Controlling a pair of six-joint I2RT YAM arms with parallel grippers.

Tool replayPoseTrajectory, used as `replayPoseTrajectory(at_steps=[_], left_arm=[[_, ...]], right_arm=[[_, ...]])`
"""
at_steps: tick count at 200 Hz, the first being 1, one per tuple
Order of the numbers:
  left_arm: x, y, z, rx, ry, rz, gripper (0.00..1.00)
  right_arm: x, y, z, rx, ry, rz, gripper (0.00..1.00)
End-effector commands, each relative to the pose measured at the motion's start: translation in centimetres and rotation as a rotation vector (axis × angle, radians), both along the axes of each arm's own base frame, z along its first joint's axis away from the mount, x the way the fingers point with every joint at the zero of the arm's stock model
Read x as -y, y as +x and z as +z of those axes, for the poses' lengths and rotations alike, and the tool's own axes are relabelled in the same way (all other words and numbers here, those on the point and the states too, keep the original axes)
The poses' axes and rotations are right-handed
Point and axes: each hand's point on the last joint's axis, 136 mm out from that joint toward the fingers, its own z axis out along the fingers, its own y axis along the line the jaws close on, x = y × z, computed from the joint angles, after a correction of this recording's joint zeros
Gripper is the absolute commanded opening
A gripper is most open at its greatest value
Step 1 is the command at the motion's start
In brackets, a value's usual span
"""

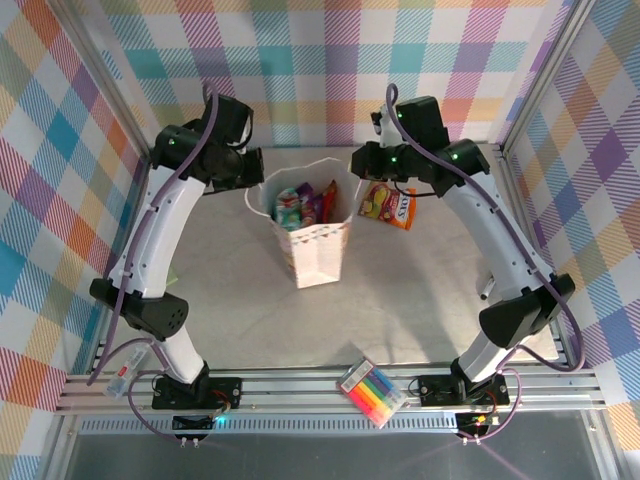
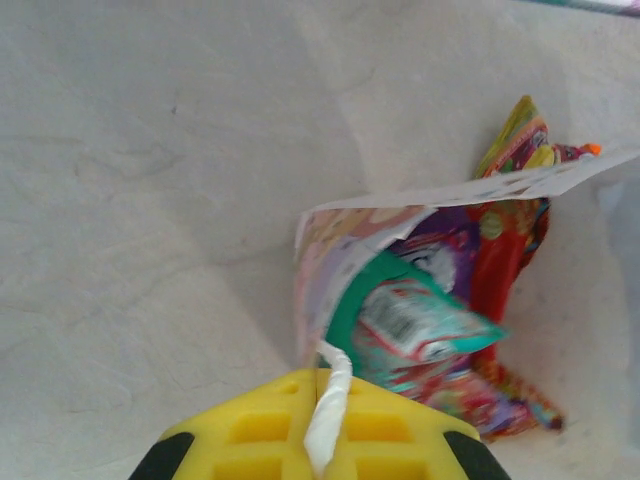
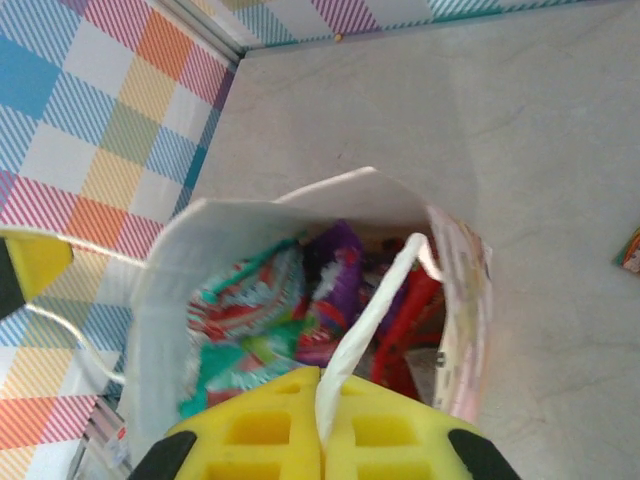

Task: Place the snacks into the paper bag

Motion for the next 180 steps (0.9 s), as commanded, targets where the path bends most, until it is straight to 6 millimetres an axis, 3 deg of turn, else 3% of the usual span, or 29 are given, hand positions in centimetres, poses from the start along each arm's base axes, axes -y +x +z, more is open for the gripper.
replayPoseTrajectory(at_steps=[1,62,95,105,126,152,180], left_arm=[[-0.4,-0.4,1.9,0.05,-0.011,-0.032,0.0],[-0.4,-1.6,-2.1,-0.024,-0.031,-0.016,0.02],[-1.3,-1.8,-1.6,0.007,0.001,0.008,0.05],[-1.7,-1.7,-1.1,0.022,0.014,0.015,0.05],[-2.5,-1.5,-0.6,0.038,0.039,0.032,0.07],[-3.6,-1.3,-0.3,0.053,0.078,0.057,0.09],[-4.7,-1.1,-0.1,0.06,0.107,0.083,0.18]], right_arm=[[-0.4,-0.7,2.7,0.053,0.09,0.02,0.07],[-0.8,-1.1,-0.2,-0.019,0.098,0.029,0.1],[-1.4,-1.5,-0.5,-0.037,0.125,0.044,0.14],[-1.5,-1.6,-0.3,-0.033,0.128,0.048,0.19],[-1.6,-1.7,-0.3,-0.032,0.127,0.051,0.4],[-1.3,-1.8,-0.4,-0.028,0.11,0.04,0.52],[0.5,-1.7,-0.1,0.028,0.034,-0.021,0.62]])
